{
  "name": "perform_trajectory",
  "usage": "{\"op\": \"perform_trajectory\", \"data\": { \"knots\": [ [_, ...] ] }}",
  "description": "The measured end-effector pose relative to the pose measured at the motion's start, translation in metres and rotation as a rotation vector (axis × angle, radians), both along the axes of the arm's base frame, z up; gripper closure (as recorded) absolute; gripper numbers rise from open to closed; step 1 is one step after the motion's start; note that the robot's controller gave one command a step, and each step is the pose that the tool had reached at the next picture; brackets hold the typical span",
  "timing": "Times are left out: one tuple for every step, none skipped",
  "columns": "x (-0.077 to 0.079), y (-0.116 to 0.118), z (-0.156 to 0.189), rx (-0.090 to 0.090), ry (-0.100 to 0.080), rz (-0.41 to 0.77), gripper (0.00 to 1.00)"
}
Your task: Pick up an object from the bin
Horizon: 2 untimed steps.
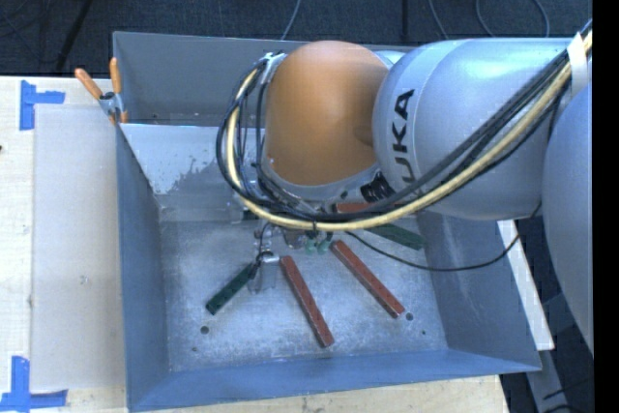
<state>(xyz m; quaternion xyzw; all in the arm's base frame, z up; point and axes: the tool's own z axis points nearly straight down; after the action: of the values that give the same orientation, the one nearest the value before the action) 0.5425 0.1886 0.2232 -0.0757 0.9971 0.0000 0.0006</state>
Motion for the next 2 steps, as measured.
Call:
{"op": "perform_trajectory", "data": {
  "knots": [
    [-0.0120, -0.0231, -0.1585, -0.002, 0.010, 0.132, 0.00],
    [-0.0093, -0.0224, -0.1536, 0.000, 0.001, 0.130, 1.00]
  ]
}}
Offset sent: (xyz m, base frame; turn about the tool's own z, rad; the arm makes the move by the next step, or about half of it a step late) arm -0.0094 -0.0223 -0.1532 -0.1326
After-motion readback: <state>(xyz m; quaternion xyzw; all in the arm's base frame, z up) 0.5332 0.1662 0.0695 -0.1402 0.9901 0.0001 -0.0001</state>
